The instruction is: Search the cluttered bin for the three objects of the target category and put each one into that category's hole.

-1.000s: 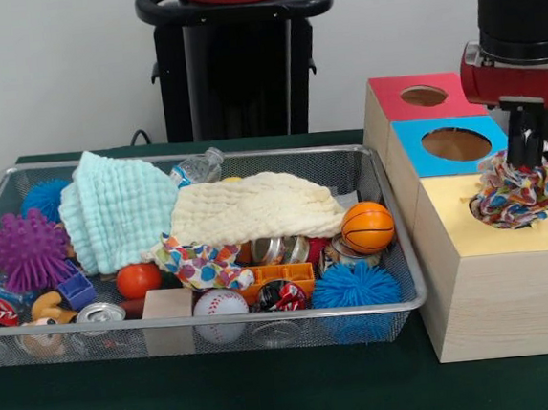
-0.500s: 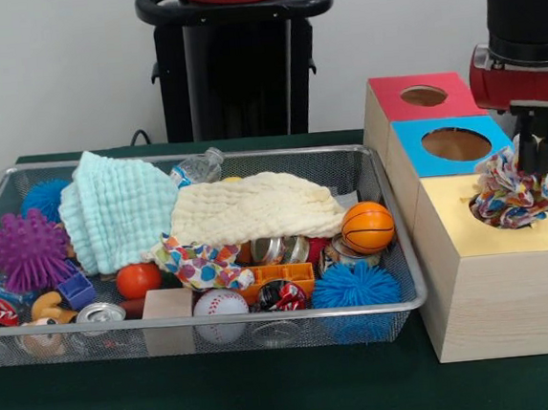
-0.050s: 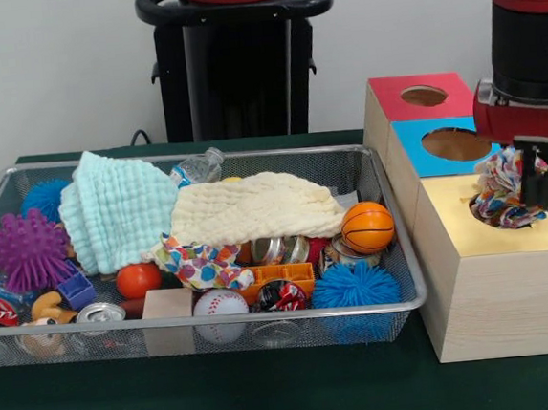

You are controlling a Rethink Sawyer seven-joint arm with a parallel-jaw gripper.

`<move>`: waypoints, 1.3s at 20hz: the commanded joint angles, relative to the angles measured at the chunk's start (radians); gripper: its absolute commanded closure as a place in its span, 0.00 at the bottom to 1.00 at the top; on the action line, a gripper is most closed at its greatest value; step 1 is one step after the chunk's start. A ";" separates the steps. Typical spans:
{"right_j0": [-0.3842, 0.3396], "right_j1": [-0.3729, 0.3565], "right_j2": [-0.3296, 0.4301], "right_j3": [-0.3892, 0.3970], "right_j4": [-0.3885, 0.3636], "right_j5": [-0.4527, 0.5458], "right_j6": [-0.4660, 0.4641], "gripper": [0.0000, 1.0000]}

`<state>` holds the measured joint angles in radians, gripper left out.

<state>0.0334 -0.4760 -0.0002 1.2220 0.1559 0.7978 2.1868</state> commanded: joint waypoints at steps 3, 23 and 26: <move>0.000 0.067 0.008 -0.006 -0.061 -0.028 0.069 1.00; -0.025 -0.010 0.086 0.133 -0.018 -0.060 0.035 1.00; -0.033 0.008 0.078 0.118 -0.043 -0.071 0.016 1.00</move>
<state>0.0404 -0.5069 0.0081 1.2232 0.1398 0.7974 2.1868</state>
